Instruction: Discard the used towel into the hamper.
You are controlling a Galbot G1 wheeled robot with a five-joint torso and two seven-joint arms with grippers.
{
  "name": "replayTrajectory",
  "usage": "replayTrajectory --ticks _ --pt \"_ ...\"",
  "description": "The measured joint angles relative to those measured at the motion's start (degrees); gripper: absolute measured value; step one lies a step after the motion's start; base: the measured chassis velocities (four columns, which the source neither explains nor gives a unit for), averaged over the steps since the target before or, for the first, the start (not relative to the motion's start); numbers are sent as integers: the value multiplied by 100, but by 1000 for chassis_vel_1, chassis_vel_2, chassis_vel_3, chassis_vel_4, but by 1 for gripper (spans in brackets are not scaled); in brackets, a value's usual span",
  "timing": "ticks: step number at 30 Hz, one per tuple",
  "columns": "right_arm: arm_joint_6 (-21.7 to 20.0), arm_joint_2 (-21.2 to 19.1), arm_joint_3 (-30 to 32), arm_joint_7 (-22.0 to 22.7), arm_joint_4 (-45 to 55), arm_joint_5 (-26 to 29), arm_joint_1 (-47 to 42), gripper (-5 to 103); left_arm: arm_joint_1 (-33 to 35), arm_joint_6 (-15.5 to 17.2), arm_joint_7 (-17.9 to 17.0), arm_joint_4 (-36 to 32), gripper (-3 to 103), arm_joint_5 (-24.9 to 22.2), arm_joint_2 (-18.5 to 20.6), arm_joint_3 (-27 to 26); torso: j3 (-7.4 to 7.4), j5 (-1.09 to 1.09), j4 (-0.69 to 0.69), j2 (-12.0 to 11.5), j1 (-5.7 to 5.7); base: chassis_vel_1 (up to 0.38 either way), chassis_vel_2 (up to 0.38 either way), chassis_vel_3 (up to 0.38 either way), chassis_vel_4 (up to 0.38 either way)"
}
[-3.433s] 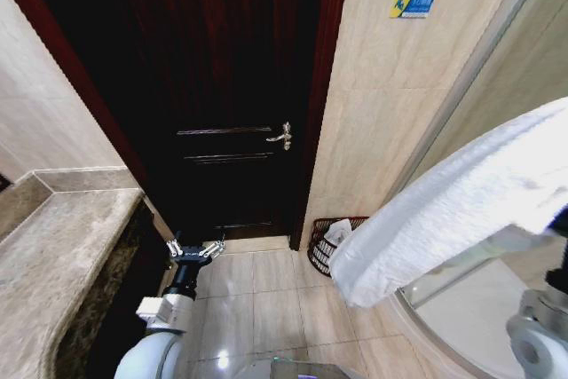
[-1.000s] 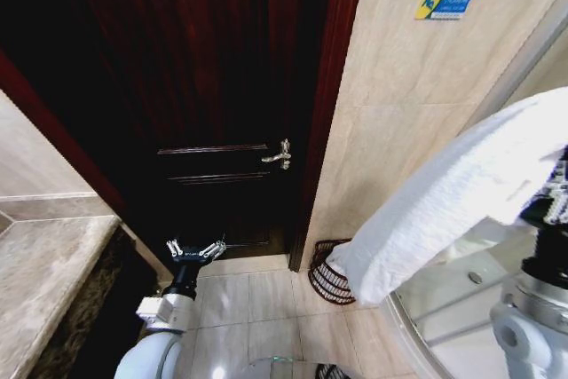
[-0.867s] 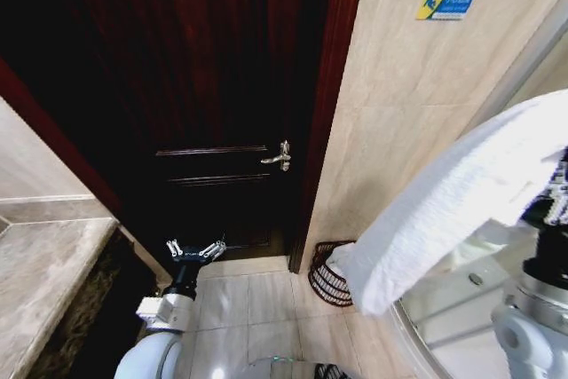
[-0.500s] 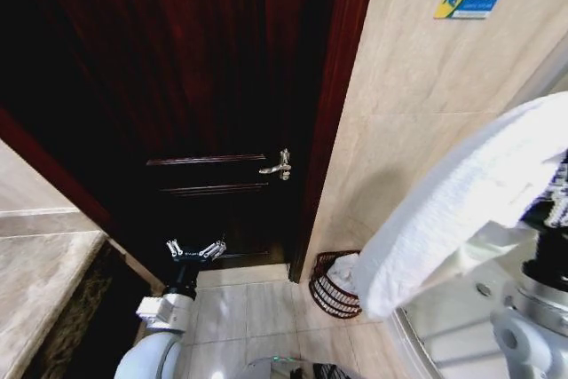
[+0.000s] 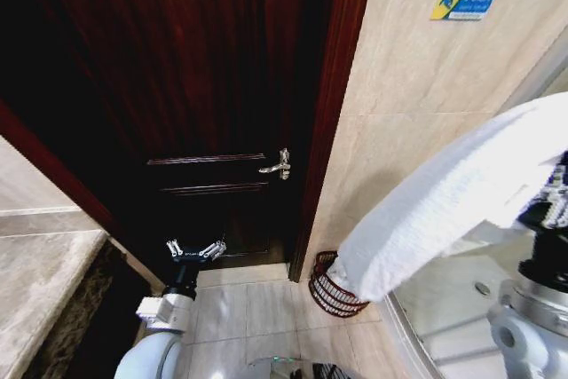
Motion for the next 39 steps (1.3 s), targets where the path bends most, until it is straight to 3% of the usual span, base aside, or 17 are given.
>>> replayTrajectory --ticks 13,19,39 --pt "113 86 -57 58 -162 -42 -48 15 -1 0 0 0 100 0 0 0 2 0 1 -1 5 -40 50 48 -51" --pt "221 138 -269 -101 -740 226 -4 15 -1 0 0 0 100 0 0 0 1 2 0 0 0 0 0 0 0" --pt "382 16 -627 -343 -1907 -67 548 15 -1 0 0 0 100 0 0 0 1 1 0 0 1 0 0 0 0"
